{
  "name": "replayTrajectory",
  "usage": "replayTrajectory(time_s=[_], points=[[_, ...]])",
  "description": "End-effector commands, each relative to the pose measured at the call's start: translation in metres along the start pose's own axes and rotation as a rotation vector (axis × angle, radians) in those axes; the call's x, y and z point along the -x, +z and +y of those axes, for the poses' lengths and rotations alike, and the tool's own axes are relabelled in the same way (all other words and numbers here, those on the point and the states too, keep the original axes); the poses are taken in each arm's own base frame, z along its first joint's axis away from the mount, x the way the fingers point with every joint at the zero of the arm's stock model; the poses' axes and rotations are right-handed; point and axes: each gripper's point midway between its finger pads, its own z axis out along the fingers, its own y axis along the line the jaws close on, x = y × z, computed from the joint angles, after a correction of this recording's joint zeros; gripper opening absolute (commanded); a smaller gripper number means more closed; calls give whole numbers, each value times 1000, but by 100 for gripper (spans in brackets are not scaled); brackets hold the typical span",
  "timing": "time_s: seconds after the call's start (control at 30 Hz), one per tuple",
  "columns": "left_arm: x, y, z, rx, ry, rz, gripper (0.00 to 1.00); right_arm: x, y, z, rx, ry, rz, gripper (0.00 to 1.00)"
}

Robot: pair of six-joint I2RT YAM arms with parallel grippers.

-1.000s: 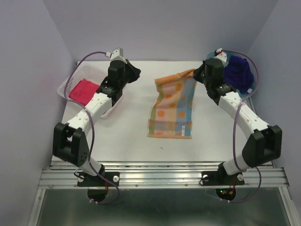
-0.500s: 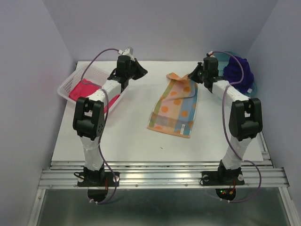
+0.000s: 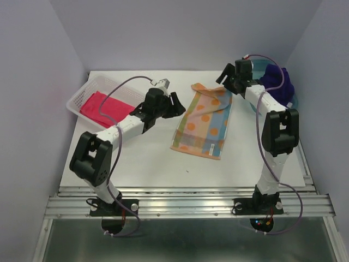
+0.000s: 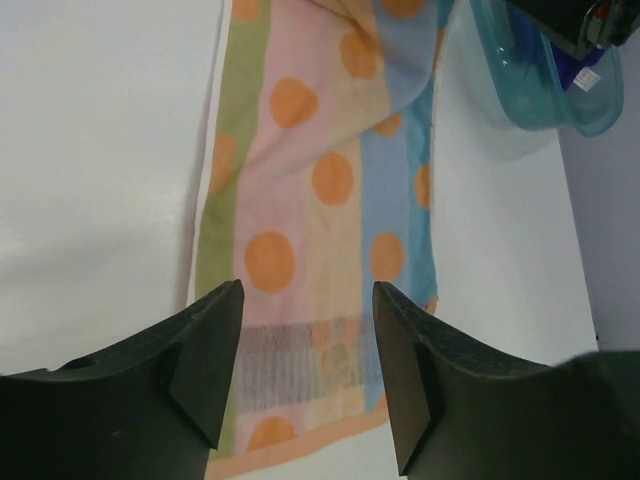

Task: Fold and stack the towels
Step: Flatten out the crumpled towel

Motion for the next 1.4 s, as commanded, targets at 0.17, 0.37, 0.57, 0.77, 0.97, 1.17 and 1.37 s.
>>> replayTrajectory(time_s=[0.17,0.37,0.57,0.77,0.97,1.17,1.37], points=[[-80,-71,47,176,-60,-7,88,-80,-115,-40,-12,-13,94,94],[-101,-71,70,266,-47,32,88,-180,-172,-80,-75,-39,197,97],[-113,-58,68,339,15,69,87,-217,-198,-111,-151,-79,250,92],[-142,-45,83,431,53,168,75,-220,-200,-123,-183,-96,239,89],[-167,-41,76,451,95,205,73,-230,-196,-128,-187,-108,269,84],[-184,-46,97,601,131,252,60,-230,-196,-133,-204,-117,262,82],[-198,-56,108,669,113,277,57,-229,-197,-132,-196,-121,257,81]])
